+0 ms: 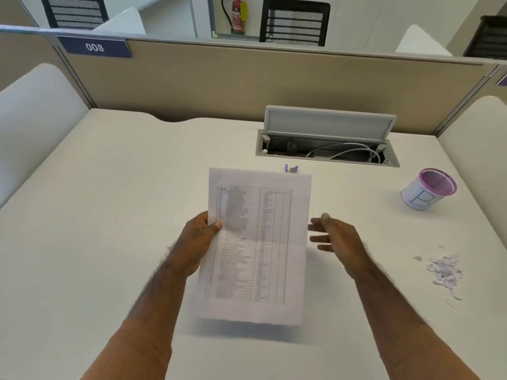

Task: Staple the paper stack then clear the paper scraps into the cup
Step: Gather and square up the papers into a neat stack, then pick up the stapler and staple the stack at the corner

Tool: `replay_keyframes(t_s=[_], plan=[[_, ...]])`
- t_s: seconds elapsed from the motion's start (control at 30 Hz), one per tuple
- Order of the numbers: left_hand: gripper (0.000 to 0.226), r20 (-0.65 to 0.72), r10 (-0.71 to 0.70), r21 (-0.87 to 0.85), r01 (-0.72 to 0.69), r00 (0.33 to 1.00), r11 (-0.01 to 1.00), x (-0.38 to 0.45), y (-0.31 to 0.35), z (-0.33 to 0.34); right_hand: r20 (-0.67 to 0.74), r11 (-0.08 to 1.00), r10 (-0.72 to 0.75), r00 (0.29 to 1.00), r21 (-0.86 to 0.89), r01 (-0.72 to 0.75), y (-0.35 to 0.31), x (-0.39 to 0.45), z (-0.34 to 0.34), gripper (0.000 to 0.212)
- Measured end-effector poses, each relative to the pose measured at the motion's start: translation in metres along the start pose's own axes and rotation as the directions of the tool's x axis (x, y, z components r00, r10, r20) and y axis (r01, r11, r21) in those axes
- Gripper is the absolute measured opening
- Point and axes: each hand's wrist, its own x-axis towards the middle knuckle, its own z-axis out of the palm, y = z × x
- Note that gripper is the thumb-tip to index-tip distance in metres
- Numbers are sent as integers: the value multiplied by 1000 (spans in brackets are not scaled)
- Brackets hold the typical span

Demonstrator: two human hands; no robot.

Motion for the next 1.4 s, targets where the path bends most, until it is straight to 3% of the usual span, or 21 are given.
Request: replay_keyframes(t_s=[0.07,0.2,0.33,0.47,0.6,0.83,0.93,1.1,1.33,1.4], plan=[[18,-50,-13,8,14,999,1000,-5,-9,-7,-121,966,-120,985,-243,88,6,38,6,27],[20,-105,-49,-12,48,993,999,-19,-24,-20,53,695,-198,979,-696,178,3,104,23,46],[23,-115,-68,-35,64,991,997,-28,-37,-28,177,518,-146,973,-825,227,-9,140,51,56],[25,-121,-89,-76,80,989,994,-28,-42,-28,112,449,-259,959,-866,222,-14,155,72,48],[25,-114,-103,-78,94,988,992,-26,-40,-27,-12,513,-361,933,-837,188,-21,161,83,33],[25,-111,-121,-77,113,986,991,-23,-38,-28,-142,577,-324,935,-813,77,-30,182,90,50],[25,-118,-125,-82,116,985,990,-23,-37,-28,-184,583,-332,925,-811,48,-29,189,94,43],[24,-129,-126,-58,120,984,991,-23,-35,-30,-292,713,-257,921,-701,-23,-32,191,93,30],[26,-115,-132,-54,126,985,990,-24,-28,-31,-232,923,-183,955,-376,85,-33,160,67,37],[26,-113,-130,-47,126,985,991,-27,-25,-31,-182,979,-141,973,-170,110,-35,143,59,42]])
